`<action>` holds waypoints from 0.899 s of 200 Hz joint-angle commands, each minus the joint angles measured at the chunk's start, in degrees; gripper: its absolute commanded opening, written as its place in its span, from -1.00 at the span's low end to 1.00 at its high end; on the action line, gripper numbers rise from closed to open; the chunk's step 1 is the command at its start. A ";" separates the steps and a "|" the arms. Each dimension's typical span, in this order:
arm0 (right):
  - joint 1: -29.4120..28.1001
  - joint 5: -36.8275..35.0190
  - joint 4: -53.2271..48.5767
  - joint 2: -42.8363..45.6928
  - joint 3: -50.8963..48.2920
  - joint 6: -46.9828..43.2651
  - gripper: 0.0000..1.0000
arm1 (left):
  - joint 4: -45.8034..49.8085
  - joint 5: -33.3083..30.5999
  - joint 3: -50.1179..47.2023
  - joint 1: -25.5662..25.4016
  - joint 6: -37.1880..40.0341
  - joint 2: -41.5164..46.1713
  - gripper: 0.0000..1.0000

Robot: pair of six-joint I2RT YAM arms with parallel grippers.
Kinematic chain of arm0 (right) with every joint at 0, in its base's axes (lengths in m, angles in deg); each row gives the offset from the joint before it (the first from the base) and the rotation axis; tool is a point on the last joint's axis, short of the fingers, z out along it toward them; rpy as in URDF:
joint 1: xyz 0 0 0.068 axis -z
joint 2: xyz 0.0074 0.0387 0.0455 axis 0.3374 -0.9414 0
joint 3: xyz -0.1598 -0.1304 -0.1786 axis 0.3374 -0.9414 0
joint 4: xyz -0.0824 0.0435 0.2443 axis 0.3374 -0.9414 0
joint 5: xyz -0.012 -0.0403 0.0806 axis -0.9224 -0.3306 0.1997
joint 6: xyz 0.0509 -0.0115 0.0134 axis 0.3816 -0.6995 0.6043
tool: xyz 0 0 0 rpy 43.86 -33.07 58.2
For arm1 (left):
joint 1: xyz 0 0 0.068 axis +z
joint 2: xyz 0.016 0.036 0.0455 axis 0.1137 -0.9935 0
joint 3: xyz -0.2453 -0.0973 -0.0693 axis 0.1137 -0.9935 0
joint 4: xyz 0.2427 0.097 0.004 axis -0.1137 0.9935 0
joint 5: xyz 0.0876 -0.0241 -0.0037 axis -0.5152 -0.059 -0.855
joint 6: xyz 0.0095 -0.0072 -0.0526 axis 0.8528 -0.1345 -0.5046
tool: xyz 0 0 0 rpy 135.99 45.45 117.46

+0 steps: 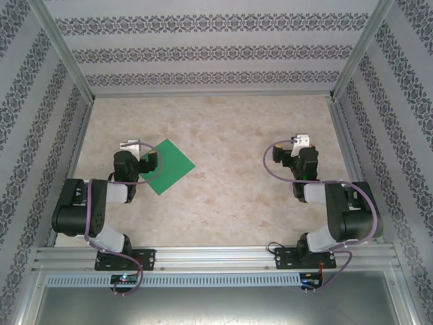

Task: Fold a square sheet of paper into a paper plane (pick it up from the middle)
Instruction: Move the square sheet of paper to the center of the table.

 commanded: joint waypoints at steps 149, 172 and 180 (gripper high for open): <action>0.44 0.62 1.94 0.28 -0.75 -0.20 0.95 | -1.16 0.53 0.58 -0.47 1.25 -0.18 1.00; 0.44 -0.75 -1.72 5.60 -1.23 0.03 0.95 | 3.33 -1.63 2.17 -0.44 0.30 2.25 1.00; 0.28 -2.14 -4.90 8.82 -0.98 0.32 0.95 | 8.84 -2.44 4.38 -0.46 0.10 3.84 1.00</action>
